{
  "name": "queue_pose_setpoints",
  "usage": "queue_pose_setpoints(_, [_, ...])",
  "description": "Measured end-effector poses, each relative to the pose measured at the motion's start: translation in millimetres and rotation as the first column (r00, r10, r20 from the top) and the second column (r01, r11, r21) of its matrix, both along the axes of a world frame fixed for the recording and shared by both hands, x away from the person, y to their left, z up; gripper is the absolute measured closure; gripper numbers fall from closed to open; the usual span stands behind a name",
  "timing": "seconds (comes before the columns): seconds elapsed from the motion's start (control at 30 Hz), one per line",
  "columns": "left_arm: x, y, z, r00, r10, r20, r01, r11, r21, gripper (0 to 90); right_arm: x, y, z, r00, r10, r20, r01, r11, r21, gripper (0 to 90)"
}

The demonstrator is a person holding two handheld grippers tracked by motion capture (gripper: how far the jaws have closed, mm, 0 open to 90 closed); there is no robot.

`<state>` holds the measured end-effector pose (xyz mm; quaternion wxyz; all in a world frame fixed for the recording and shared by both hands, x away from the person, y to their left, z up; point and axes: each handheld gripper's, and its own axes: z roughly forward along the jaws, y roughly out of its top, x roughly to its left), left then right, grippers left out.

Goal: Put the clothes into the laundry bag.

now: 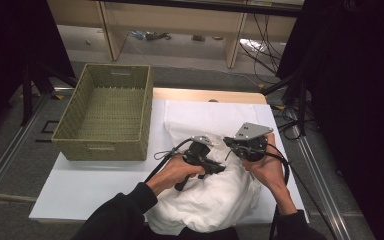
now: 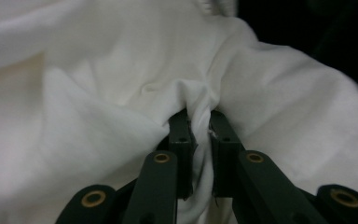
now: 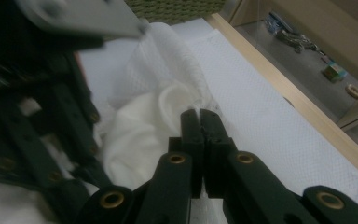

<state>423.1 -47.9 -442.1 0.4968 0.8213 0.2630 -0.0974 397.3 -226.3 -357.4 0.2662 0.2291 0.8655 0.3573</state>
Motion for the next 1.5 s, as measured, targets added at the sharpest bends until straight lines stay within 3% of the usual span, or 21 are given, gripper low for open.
queue_pose_setpoints(0.07, [10.1, -1.9, -5.8, 0.9956, 0.090, 0.029, -0.091, 0.9940, 0.061, 81.6, -2.9, 1.7, 3.1, 0.9999, 0.014, 0.003, -0.014, 0.9999, 0.001, 90.0])
queue_pose_setpoints(0.1, [21.2, 3.3, -8.6, 0.9873, 0.129, 0.093, -0.142, 0.9776, 0.155, 81.6, -4.5, 2.1, 4.5, 0.9997, 0.023, 0.001, -0.023, 0.9997, 0.000, 90.0])
queue_pose_setpoints(0.17, [33.4, 8.0, -15.8, 0.9575, 0.278, 0.076, -0.287, 0.9446, 0.159, 80.5, -9.5, 3.3, 7.5, 0.9997, 0.025, -0.002, -0.025, 0.9997, 0.000, 90.0])
queue_pose_setpoints(0.23, [38.4, 16.1, -17.3, 0.9519, 0.300, 0.061, -0.306, 0.9363, 0.172, 70.4, -14.9, 4.5, 9.1, 0.9992, 0.040, -0.006, -0.040, 0.9992, -0.007, 90.0])
queue_pose_setpoints(0.37, [23.4, 29.0, -1.9, 0.9631, 0.259, 0.073, -0.268, 0.9452, 0.186, 50.6, -14.6, 1.2, 5.0, 0.9996, 0.028, -0.009, -0.028, 0.9991, -0.031, 90.0])
queue_pose_setpoints(0.47, [15.0, 47.6, 13.6, 0.9357, 0.291, 0.199, -0.327, 0.9276, 0.180, 35.4, -11.2, -4.0, 0.9, 0.9997, 0.004, -0.026, -0.005, 0.9999, -0.014, 90.0])
queue_pose_setpoints(0.53, [21.5, 55.8, 15.7, 0.9274, 0.282, 0.246, -0.328, 0.9290, 0.171, 31.8, -11.0, -3.4, 0.7, 0.9997, 0.000, -0.024, 0.000, 0.9999, -0.016, 90.0])
queue_pose_setpoints(0.6, [36.0, 57.8, 6.2, 0.9524, 0.268, 0.145, -0.291, 0.9406, 0.175, 31.5, -10.4, -1.0, 1.8, 0.9997, 0.020, -0.015, -0.020, 0.9996, -0.022, 90.0])
queue_pose_setpoints(0.73, [56.9, 42.9, -25.0, 0.9382, 0.325, 0.119, -0.344, 0.9150, 0.211, 20.2, -10.7, -0.2, 2.0, 0.9995, 0.025, -0.018, -0.025, 0.9994, -0.023, 90.0])
queue_pose_setpoints(0.8, [60.6, 37.0, -33.1, 0.9374, 0.343, 0.058, -0.348, 0.9237, 0.160, 30.3, -9.5, -1.6, 0.2, 0.9995, 0.022, -0.021, -0.022, 0.9995, -0.022, 90.0])
queue_pose_setpoints(0.83, [59.3, 34.4, -33.7, 0.9557, 0.288, 0.059, -0.294, 0.9478, 0.125, 43.7, -9.1, -2.1, -0.4, 0.9995, 0.019, -0.024, -0.019, 0.9996, -0.021, 90.0])
queue_pose_setpoints(0.9, [49.1, 28.7, -27.2, 0.9627, 0.239, 0.127, -0.256, 0.9567, 0.139, 68.3, -8.2, -4.0, -1.5, 0.9995, 0.007, -0.031, -0.008, 0.9998, -0.018, 90.0])
queue_pose_setpoints(0.97, [33.8, 24.4, -13.2, 0.9636, 0.183, 0.195, -0.221, 0.9548, 0.198, 75.9, -6.5, -6.7, -0.9, 0.9997, 0.004, -0.024, -0.004, 0.9999, -0.015, 90.0])
queue_pose_setpoints(1.1, [12.1, 13.0, 9.9, 0.9697, 0.083, 0.230, -0.130, 0.9723, 0.195, 79.0, -5.6, -8.3, 1.7, 0.9996, -0.019, -0.019, 0.019, 0.9998, -0.010, 90.0])
queue_pose_setpoints(1.2, [26.9, 1.1, 4.9, 0.9715, 0.033, 0.235, -0.100, 0.9541, 0.282, 80.7, -7.1, -4.8, 3.3, 0.9999, 0.005, -0.010, -0.005, 1.0000, -0.005, 90.0])
queue_pose_setpoints(1.27, [45.5, -4.4, -8.7, 0.9662, 0.076, 0.246, -0.163, 0.9214, 0.353, 81.2, -10.2, -2.0, 5.5, 0.9999, 0.007, -0.009, -0.007, 1.0000, -0.002, 90.0])
queue_pose_setpoints(1.3, [55.5, -6.0, -18.1, 0.9497, 0.216, 0.227, -0.286, 0.8938, 0.346, 81.4, -11.9, -0.9, 7.3, 0.9998, 0.019, -0.005, -0.019, 0.9998, -0.001, 90.0])
queue_pose_setpoints(1.33, [58.9, -5.6, -20.8, 0.9357, 0.278, 0.217, -0.339, 0.8811, 0.330, 81.3, -14.4, 0.1, 9.7, 0.9996, 0.029, -0.007, -0.029, 0.9995, -0.008, 90.0])
queue_pose_setpoints(1.4, [68.4, 6.1, -21.2, 0.8866, 0.393, 0.244, -0.454, 0.8395, 0.298, 81.9, -16.7, 0.0, 11.6, 0.9994, 0.035, 0.006, -0.035, 0.9991, -0.023, 90.0])
queue_pose_setpoints(1.47, [68.0, 19.0, -14.1, 0.8557, 0.436, 0.279, -0.507, 0.8134, 0.285, 81.8, -17.4, -2.6, 11.6, 0.9993, 0.037, 0.002, -0.037, 0.9991, -0.023, 90.0])
queue_pose_setpoints(1.5, [66.8, 26.1, -9.9, 0.8595, 0.441, 0.258, -0.503, 0.8191, 0.275, 80.3, -16.9, -4.1, 10.9, 0.9995, 0.031, -0.003, -0.031, 0.9993, -0.020, 90.0])
